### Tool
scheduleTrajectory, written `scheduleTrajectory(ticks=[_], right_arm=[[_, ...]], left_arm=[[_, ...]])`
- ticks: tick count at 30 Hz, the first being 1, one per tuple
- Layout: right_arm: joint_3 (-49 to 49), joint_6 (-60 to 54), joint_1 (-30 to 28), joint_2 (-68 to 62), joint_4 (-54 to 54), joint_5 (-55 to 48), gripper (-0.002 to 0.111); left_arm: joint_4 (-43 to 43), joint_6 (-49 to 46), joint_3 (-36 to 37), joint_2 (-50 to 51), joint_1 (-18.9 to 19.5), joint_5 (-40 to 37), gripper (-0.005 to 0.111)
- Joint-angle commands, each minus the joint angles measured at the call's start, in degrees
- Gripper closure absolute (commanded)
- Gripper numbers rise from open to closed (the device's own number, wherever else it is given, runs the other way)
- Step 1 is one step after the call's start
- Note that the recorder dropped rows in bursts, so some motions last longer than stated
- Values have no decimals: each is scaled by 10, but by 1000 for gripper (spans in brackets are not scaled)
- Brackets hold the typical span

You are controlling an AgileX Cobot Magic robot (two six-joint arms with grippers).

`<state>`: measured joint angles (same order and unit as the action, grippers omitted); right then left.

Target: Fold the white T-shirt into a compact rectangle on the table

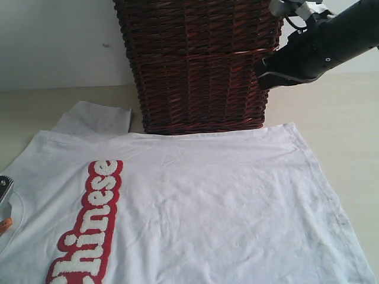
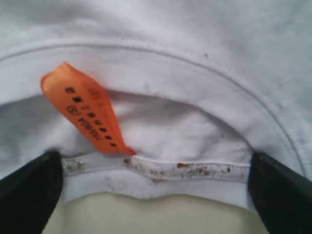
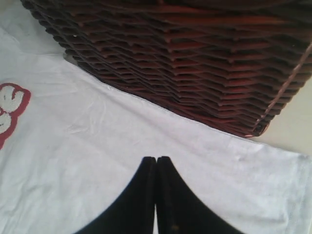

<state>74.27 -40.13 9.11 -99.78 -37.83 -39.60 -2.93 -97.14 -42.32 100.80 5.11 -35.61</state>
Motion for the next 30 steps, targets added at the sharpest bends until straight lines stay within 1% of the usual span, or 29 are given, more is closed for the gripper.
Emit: scheduleTrajectory(ticks=[1, 8, 16, 21, 25, 27, 30], right_arm=[[-6, -19, -1, 19, -2, -32, 108], [-58, -47, 2, 52, 3, 5, 108], [-102, -102, 2, 88, 9, 8, 108], [-135, -142, 2, 137, 9, 6, 108], [-157, -182, 2, 175, 9, -13, 108], [-165, -203, 2, 190, 10, -38, 108], [-169, -200, 2, 201, 54, -86, 105]], left_arm=[[-12, -6, 8, 16, 3, 20, 2], [-12, -6, 8, 16, 3, 20, 2], [-12, -6, 8, 16, 3, 20, 2], [-12, -6, 8, 16, 3, 20, 2], [-12, -6, 8, 16, 3, 20, 2], [-12, -6, 8, 16, 3, 20, 2], [-12, -6, 8, 16, 3, 20, 2]])
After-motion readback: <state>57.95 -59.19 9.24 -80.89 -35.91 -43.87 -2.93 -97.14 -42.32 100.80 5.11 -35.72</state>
